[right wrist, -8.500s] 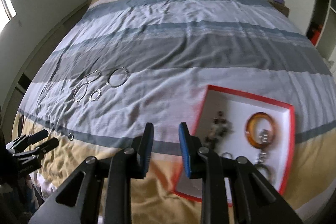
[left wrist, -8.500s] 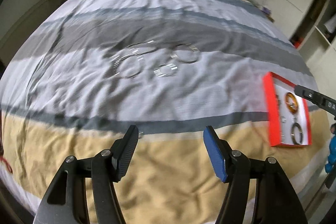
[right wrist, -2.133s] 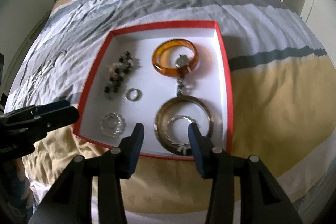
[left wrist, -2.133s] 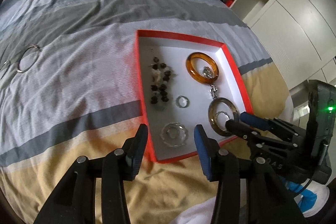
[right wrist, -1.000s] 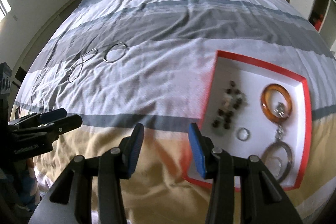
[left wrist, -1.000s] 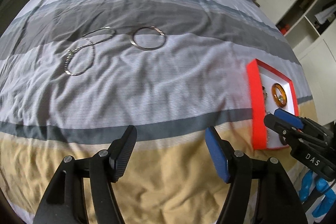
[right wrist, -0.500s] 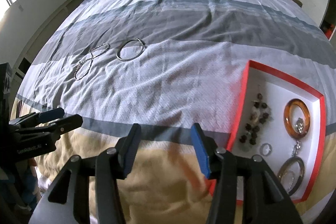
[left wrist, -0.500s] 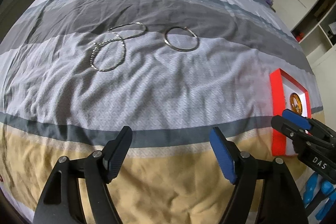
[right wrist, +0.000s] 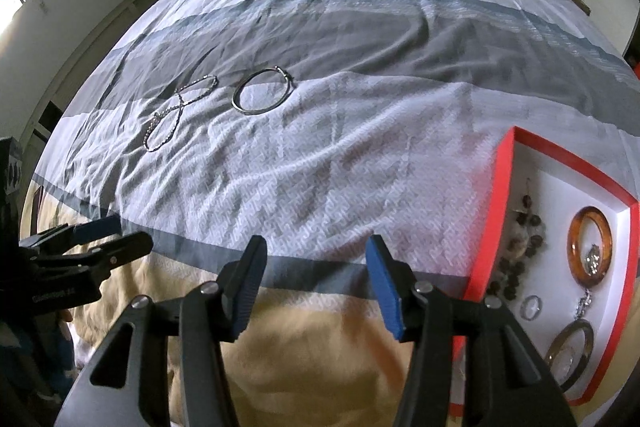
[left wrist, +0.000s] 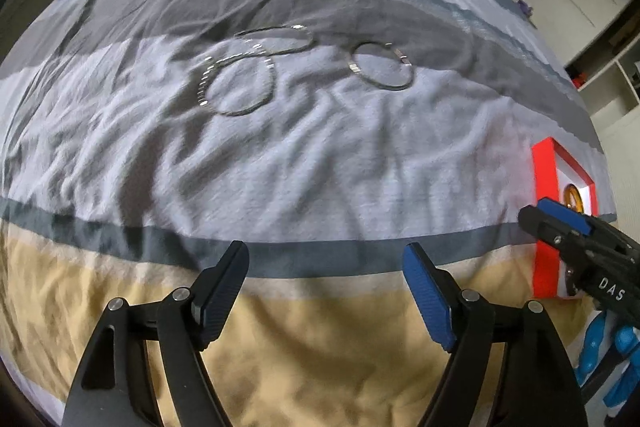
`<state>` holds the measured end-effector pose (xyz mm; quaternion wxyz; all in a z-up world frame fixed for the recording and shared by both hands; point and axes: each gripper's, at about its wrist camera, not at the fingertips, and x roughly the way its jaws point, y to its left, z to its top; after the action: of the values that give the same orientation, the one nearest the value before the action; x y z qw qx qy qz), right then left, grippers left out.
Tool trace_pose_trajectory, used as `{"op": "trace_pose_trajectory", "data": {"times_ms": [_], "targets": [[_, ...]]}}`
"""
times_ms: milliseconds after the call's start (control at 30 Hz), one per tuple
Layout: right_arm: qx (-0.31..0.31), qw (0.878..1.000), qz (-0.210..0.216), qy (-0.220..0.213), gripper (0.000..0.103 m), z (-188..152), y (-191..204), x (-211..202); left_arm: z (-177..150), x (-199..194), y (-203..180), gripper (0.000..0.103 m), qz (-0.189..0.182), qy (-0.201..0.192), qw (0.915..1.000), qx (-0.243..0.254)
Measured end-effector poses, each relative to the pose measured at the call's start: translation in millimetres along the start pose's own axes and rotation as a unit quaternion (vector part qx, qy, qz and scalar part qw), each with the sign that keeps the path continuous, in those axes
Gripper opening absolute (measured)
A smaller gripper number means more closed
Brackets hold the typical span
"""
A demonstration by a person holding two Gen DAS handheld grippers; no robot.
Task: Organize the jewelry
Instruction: 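Withdraw both grippers from the box toward the necklace and large bangle, then grasp the silver chain necklace with the left gripper while the right gripper grasps the large silver bangle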
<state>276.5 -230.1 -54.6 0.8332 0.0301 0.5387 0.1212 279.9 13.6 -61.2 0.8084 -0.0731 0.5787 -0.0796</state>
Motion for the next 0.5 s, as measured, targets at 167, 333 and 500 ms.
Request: {"op": "trace_pose_trajectory", "data": {"times_ms": [167, 333, 500], "targets": [[-0.007, 1.0, 0.007, 0.002, 0.05, 10.6, 5.3, 11.6, 9.1, 0.7, 24.3, 0.081, 0.011, -0.002, 0.9996, -0.026], [-0.021, 1.0, 0.018, 0.0, 0.05, 30.1, 14.4, 25.8, 34.3, -0.5, 42.9, 0.085, 0.012, -0.023, 0.999, -0.036], [-0.03, 0.999, 0.026, -0.005, 0.051, 52.4, 18.3, 41.8, 69.7, 6.0, 47.2, 0.09, 0.014, -0.045, 0.9988, -0.011]]}}
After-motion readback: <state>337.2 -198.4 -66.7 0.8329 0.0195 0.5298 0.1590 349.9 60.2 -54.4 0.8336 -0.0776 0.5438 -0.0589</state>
